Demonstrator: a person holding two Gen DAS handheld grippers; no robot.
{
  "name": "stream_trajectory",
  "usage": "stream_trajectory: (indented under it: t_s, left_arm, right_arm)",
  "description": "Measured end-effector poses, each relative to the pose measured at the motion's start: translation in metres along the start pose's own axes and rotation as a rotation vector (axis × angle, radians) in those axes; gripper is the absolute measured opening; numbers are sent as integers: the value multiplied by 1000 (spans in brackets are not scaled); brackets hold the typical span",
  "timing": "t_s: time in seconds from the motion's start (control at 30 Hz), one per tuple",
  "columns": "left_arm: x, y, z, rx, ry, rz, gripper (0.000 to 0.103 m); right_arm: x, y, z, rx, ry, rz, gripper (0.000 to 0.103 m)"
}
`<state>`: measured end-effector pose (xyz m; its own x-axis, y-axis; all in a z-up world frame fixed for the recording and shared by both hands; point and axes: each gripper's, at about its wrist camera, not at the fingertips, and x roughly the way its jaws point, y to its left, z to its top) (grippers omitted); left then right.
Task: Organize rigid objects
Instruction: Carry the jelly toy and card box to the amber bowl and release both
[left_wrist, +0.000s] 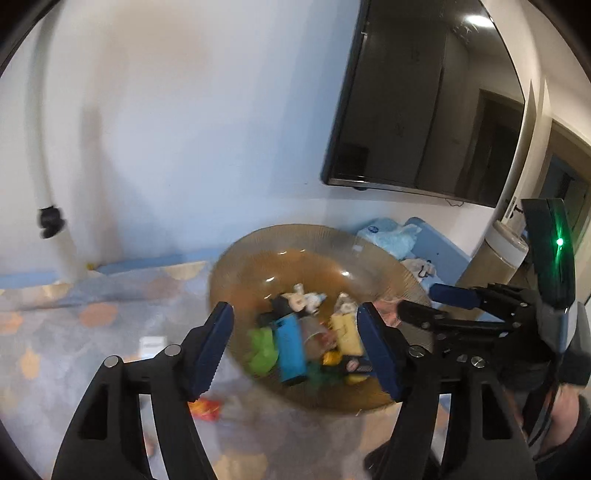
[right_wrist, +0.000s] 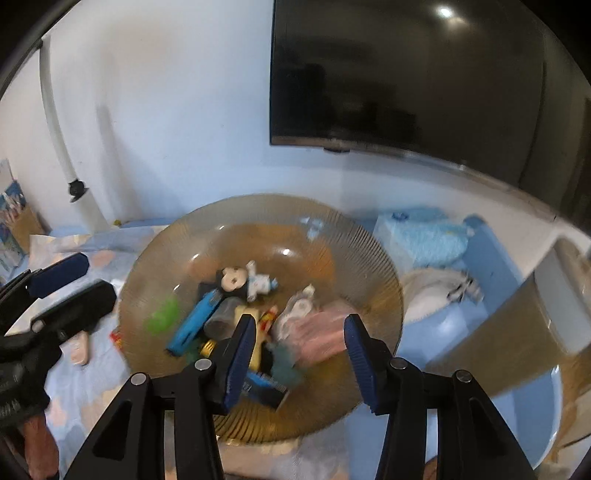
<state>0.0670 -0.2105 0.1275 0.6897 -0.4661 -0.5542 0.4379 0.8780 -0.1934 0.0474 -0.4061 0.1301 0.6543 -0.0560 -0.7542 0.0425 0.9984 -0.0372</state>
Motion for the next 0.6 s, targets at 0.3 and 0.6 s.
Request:
stream_trajectory:
  t_s: [0.3,0.6]
  left_arm:
    - [-98,73,-30,-110,-21,94,68]
    - [-129,149,-122,-285,49,217,68]
  right_arm:
    - [-82,65,-12,-20,-78,139,60]
    - [-67,165,-86,-21,-63,280,61]
